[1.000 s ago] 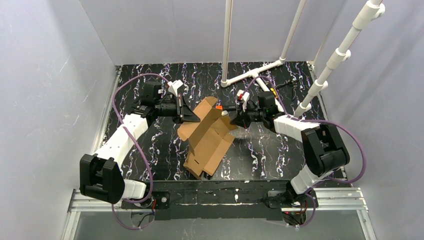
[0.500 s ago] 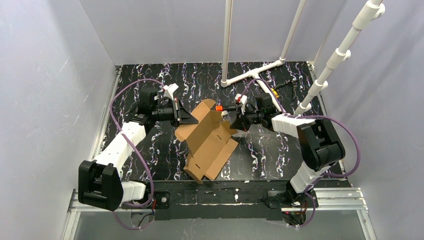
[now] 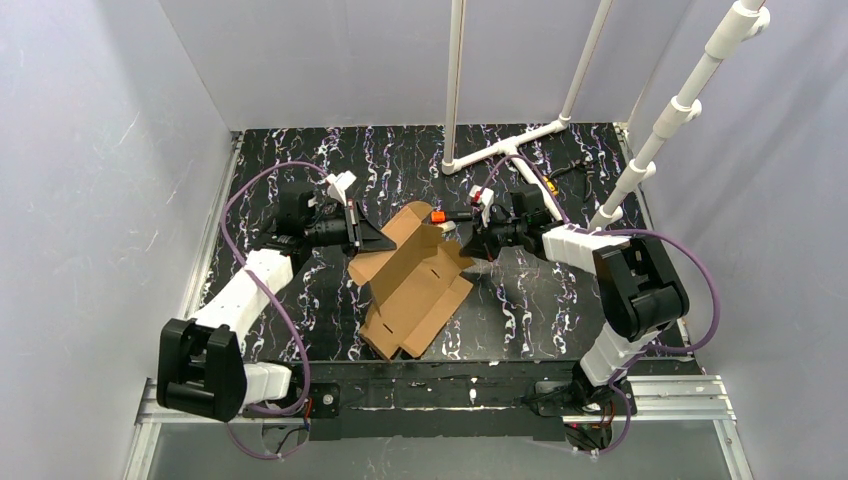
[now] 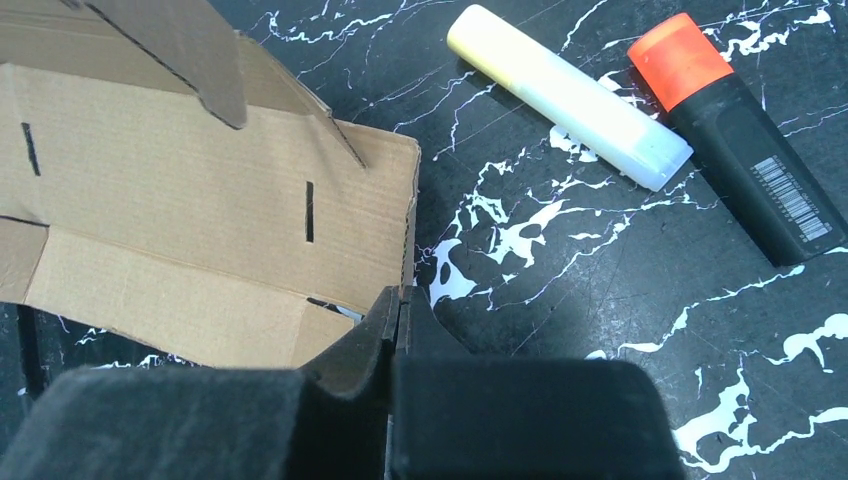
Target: Fold the paper box
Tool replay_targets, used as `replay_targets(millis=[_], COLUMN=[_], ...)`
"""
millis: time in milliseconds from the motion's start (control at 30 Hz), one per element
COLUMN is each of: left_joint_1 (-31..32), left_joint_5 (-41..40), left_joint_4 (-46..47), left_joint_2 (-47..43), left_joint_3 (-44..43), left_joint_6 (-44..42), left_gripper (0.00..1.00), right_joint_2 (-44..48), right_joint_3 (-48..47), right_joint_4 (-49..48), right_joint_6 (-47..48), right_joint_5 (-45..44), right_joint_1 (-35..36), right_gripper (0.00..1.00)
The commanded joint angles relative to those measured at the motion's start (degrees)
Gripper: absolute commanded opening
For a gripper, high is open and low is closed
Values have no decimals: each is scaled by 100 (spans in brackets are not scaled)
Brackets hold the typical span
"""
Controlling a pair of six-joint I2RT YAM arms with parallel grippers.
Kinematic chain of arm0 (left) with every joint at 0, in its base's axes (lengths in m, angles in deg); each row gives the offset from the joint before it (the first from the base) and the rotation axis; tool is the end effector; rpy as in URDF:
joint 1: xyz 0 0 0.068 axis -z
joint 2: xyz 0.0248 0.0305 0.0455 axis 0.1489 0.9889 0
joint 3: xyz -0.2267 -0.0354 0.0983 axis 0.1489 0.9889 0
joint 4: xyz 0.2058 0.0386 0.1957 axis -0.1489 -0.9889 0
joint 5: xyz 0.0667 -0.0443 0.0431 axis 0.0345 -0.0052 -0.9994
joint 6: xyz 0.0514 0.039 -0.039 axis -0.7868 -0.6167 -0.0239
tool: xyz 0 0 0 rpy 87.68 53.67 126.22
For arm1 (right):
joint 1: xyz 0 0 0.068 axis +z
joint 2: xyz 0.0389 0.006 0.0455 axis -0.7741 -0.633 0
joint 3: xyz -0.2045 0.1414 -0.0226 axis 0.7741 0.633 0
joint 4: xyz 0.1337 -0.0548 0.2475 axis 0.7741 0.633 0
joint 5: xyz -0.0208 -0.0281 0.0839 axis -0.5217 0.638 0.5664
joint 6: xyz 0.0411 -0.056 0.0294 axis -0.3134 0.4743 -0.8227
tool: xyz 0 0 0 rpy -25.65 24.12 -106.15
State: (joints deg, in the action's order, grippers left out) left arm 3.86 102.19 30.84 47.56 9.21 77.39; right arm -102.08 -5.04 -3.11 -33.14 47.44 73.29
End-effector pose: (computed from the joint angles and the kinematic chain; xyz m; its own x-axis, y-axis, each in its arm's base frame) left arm 0.2987 -0.1194 0.2386 -0.8522 -0.1817 -0.4906 0.4080 0.3563 -0.8406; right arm 0.3262 0.1836 0.1210 -0.3419 -0.3523 -0.8712 -0.9053 0.3721 0.2049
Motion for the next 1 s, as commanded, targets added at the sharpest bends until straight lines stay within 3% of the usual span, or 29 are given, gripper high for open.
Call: replay_targets(millis=[0, 267, 533, 700, 967], left_joint_1=[-47, -56, -79, -135, -137], left_joint_5=[157, 301, 516, 342, 302], left_joint_4=[233, -7, 146, -283, 41], left_joint_2=[167, 492, 476, 403, 651], left_joint_3=[-87, -518, -873, -903, -1091], left_joint_6=[-8, -57, 256, 57, 334], left_gripper=[0, 0, 0, 0, 0], right_joint_2=[244, 497, 372, 529, 687], right_joint_3=[-218, -304, -461, -470, -395], right_joint_4=[125, 77, -105, -96, -270], right_joint_6=[145, 296, -2, 151, 441], right_joint_5=[369, 515, 8, 127, 206], right_joint_1=[37, 37, 37, 37, 53], right_gripper=[1, 1, 1, 1, 1])
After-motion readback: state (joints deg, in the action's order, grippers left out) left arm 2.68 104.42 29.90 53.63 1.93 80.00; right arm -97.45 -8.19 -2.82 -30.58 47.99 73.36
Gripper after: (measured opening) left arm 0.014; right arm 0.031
